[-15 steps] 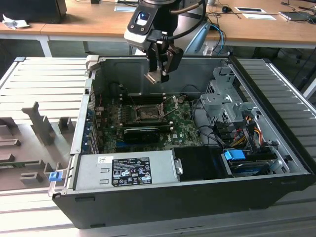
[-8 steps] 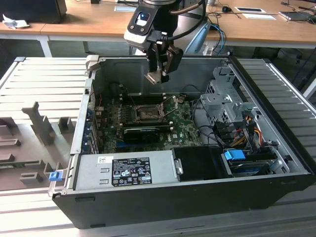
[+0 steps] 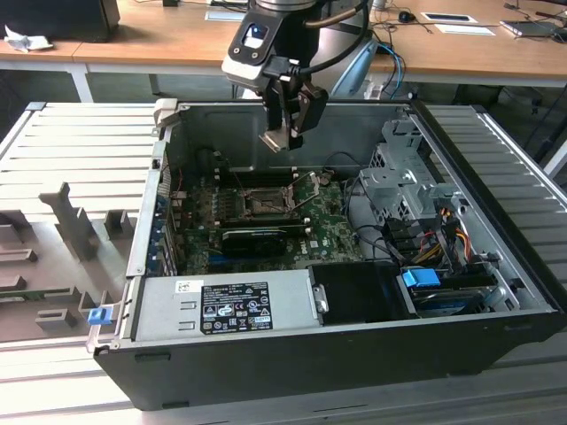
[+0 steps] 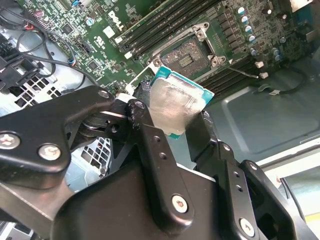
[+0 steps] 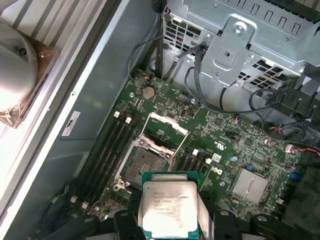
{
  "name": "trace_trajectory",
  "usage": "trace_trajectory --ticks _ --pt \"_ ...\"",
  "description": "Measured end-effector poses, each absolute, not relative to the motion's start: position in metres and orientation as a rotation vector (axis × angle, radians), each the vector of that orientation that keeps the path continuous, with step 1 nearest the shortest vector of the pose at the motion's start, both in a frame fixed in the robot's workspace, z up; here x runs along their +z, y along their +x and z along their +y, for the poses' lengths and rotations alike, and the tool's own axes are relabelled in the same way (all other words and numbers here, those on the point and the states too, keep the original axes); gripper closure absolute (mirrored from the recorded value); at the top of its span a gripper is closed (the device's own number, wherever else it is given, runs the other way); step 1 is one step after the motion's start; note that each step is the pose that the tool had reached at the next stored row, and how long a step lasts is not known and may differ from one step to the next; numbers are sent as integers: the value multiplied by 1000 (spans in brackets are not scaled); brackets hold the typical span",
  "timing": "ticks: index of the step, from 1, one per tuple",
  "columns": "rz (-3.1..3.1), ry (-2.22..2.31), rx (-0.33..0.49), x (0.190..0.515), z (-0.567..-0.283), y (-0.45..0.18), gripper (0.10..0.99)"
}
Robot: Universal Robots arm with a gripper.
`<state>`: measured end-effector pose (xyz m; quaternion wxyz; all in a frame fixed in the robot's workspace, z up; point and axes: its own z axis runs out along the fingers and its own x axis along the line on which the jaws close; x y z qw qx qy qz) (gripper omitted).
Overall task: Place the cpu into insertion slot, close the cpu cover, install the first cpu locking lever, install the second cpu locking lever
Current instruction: 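Place the cpu into insertion slot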
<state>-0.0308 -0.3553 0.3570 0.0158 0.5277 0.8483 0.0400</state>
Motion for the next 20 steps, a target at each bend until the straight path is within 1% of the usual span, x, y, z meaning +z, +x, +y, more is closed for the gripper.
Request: trace_trajectory --ticks 20 --pt "2590 1715 123 353 -355 -31 561"
